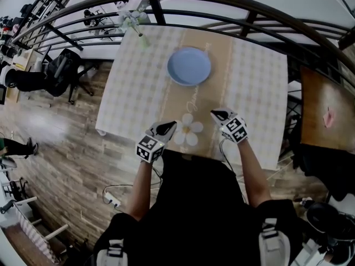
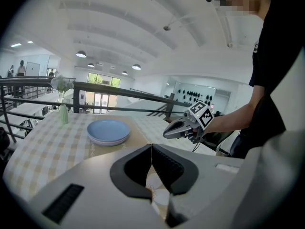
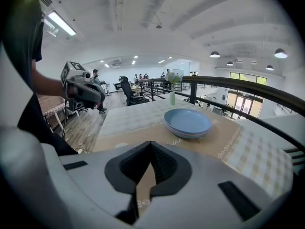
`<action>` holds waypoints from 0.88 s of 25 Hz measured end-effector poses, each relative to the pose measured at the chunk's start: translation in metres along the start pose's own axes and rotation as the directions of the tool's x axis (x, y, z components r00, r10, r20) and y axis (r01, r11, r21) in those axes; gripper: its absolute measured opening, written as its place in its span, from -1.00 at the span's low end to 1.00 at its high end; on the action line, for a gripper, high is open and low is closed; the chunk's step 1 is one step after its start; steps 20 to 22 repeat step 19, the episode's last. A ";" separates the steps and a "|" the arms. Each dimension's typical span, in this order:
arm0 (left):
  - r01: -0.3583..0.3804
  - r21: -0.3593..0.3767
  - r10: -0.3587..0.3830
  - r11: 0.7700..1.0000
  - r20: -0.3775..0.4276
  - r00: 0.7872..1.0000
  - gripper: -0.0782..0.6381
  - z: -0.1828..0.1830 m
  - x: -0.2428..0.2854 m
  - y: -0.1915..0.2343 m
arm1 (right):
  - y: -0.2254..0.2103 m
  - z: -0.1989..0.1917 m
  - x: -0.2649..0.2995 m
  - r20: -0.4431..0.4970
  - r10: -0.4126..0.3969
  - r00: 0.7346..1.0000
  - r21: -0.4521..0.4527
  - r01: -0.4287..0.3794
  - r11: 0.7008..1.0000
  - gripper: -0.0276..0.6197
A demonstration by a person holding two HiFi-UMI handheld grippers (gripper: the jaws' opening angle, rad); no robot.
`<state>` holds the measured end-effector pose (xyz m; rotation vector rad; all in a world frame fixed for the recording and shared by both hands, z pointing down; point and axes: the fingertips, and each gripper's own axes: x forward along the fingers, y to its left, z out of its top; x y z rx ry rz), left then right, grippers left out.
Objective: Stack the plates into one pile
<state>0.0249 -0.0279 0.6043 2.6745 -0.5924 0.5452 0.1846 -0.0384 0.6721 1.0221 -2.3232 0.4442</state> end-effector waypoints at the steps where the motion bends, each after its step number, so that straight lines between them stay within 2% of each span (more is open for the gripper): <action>1: -0.003 -0.001 0.003 1.000 0.000 1.000 -0.77 0.000 0.001 -0.002 | 0.000 0.000 -0.002 0.005 0.002 1.000 0.000 -0.002 1.000 -0.92; 10: -0.039 -0.013 0.039 0.999 -0.006 0.999 -0.77 -0.008 0.000 -0.020 | 0.005 -0.008 -0.017 0.044 0.006 0.999 0.017 -0.007 1.000 -0.92; 14: -0.053 -0.019 0.053 0.998 -0.007 0.999 -0.77 -0.012 -0.002 -0.025 | 0.004 -0.007 -0.023 0.098 -0.006 0.995 0.028 0.003 1.000 -0.92; 22: -0.053 -0.015 0.053 0.998 0.001 0.999 -0.77 -0.012 0.003 -0.038 | 0.008 -0.023 -0.034 0.061 0.003 0.998 0.052 -0.006 0.999 -0.93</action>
